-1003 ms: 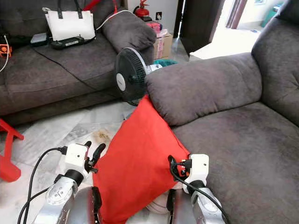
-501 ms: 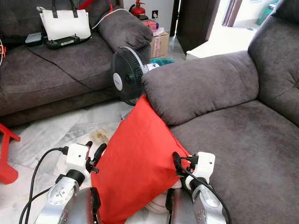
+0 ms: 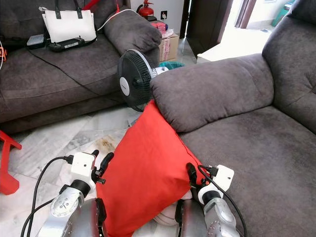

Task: Move the pillow to the sofa from floor

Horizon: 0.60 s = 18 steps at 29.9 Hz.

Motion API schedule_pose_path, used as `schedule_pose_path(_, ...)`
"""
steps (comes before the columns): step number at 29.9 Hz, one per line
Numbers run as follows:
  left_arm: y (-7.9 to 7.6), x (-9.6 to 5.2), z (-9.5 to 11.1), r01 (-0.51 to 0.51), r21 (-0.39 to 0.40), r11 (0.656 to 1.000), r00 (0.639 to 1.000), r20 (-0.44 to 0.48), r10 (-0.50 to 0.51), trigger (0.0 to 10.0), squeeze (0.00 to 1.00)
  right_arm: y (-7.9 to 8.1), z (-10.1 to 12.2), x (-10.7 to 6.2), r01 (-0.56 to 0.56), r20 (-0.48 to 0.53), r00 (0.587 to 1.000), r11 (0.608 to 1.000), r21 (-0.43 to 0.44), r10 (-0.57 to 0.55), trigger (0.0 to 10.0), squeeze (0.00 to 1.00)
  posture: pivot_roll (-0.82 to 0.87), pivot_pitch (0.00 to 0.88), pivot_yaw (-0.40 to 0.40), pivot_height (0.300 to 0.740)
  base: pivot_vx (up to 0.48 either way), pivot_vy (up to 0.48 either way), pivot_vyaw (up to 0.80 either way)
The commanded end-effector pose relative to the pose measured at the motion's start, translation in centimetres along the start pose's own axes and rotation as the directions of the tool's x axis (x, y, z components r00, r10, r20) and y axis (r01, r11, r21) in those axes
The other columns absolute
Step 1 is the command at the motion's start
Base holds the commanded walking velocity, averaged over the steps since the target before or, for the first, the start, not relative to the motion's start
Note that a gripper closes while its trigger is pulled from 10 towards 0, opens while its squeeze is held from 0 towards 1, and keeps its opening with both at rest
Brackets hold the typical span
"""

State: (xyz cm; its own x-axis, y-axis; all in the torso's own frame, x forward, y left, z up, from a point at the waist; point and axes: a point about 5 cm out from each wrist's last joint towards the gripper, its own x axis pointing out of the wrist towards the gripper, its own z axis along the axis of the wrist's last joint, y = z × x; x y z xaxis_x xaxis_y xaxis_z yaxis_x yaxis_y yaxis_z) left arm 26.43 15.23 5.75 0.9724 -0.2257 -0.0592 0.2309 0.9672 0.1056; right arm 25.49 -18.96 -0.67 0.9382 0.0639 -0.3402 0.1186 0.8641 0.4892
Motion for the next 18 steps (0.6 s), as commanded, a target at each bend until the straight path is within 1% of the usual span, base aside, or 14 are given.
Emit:
schedule_pose_path(1, -0.2, -0.2, -0.7, 0.009, -0.012, 1.000, 0.999, -0.039, -0.010, 10.0, 0.00, -0.4, -0.6, -0.2, 0.022, -0.028, 0.999, 0.999, 0.034, -0.021, 10.0, 0.00, 0.06, 0.038, -0.045, 0.518, 0.000, 0.000, 0.00)
schedule_pose_path(2, -0.3, -0.2, -0.7, 0.012, -0.012, 1.000, 0.999, -0.039, -0.013, 10.0, 0.00, -0.3, -0.6, -0.1, 0.017, -0.024, 1.000, 0.997, 0.071, -0.016, 10.0, 0.00, 0.06, 0.038, -0.044, 0.518, 0.000, 0.000, 0.00)
schedule_pose_path(3, -0.3, -0.2, -0.7, 0.012, -0.012, 1.000, 0.999, -0.039, -0.013, 10.0, 0.00, -0.3, -0.6, -0.1, 0.017, -0.024, 1.000, 0.997, 0.071, -0.016, 10.0, 0.00, 0.06, 0.038, -0.044, 0.518, 0.000, 0.000, 0.00)
schedule_pose_path(4, -0.3, -0.1, -0.7, 0.015, -0.013, 1.000, 0.999, -0.040, -0.016, 10.0, 0.00, -0.2, -0.6, -0.1, 0.004, -0.018, 1.000, 0.993, 0.118, -0.002, 10.0, 0.00, 0.06, 0.038, -0.044, 0.518, 0.000, 0.000, 0.00)
schedule_pose_path(5, -0.3, -0.1, -0.7, 0.016, -0.013, 1.000, 0.999, -0.040, -0.017, 10.0, 0.00, -0.1, -0.6, -0.1, -0.006, -0.016, 1.000, 0.990, 0.140, 0.008, 10.0, 0.00, 0.06, 0.038, -0.044, 0.518, 0.000, 0.000, 0.00)
schedule_pose_path(6, -0.3, -0.1, -0.7, 0.016, -0.013, 1.000, 0.999, -0.040, -0.017, 10.0, 0.00, -0.1, -0.6, -0.1, -0.006, -0.016, 1.000, 0.990, 0.140, 0.008, 10.0, 0.00, 0.06, 0.038, -0.044, 0.518, 0.000, 0.000, 0.00)
schedule_pose_path(8, -0.4, -0.1, -0.7, 0.020, -0.015, 1.000, 0.999, -0.040, -0.020, 10.0, 0.00, 0.6, -1.0, 0.0, -0.052, -0.039, 0.998, 0.991, 0.119, 0.057, 10.0, 0.00, 0.06, 0.038, -0.044, 0.518, 0.000, 0.000, 0.00)
schedule_pose_path(9, -0.4, -0.1, -0.7, 0.020, -0.015, 1.000, 0.999, -0.041, -0.020, 10.0, 0.00, 0.7, -1.1, 0.0, -0.056, -0.042, 0.997, 0.992, 0.117, 0.062, 10.0, 0.00, 0.06, 0.038, -0.044, 0.518, 0.000, 0.000, 0.00)
schedule_pose_path(11, -0.5, -0.1, -0.8, 0.020, -0.016, 1.000, 0.999, -0.041, -0.021, 10.0, 0.00, 1.0, -1.3, 0.0, -0.074, -0.048, 0.996, 0.987, 0.139, 0.082, 10.0, 0.00, 0.06, 0.039, -0.045, 0.518, 0.000, 0.000, 0.00)
schedule_pose_path(18, -0.7, -0.1, -0.9, 0.035, -0.004, 0.999, 0.998, -0.044, -0.035, 10.0, 0.00, 1.8, -1.6, 0.0, -0.131, -0.048, 0.989, 0.979, 0.156, 0.140, 10.0, 0.00, 0.06, 0.040, -0.047, 0.518, 0.000, 0.000, 0.00)
